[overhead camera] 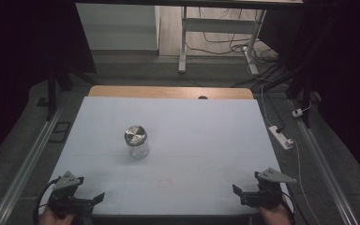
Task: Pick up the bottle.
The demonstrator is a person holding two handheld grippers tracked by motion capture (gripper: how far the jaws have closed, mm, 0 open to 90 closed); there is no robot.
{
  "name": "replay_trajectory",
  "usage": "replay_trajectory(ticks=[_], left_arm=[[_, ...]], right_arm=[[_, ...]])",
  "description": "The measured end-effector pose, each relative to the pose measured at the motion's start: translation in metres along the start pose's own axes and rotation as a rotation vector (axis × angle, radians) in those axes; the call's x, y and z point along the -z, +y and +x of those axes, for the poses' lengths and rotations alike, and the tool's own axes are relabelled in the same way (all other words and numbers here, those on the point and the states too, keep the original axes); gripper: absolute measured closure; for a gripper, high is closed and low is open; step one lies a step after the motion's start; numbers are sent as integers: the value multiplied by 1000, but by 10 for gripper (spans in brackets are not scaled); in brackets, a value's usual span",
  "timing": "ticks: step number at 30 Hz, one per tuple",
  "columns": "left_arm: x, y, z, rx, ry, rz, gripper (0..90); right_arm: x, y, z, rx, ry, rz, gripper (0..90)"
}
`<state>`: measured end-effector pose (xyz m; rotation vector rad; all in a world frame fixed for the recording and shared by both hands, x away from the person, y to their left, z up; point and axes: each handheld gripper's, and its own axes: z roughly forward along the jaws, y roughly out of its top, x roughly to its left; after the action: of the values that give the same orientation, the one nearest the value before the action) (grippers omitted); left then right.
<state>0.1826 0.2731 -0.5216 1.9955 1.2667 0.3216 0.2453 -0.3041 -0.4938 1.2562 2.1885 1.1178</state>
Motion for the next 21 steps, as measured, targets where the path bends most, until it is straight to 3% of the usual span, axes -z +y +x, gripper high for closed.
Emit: replay_trajectory(ticks=[11, 21], left_arm=[[1, 6, 3, 18, -33, -51, 0], [-5, 16, -1, -34, -24, -62, 0]], right_arm=[[0, 0, 0, 4, 8, 1, 0], [-1, 0, -1, 8, 15, 2, 0]])
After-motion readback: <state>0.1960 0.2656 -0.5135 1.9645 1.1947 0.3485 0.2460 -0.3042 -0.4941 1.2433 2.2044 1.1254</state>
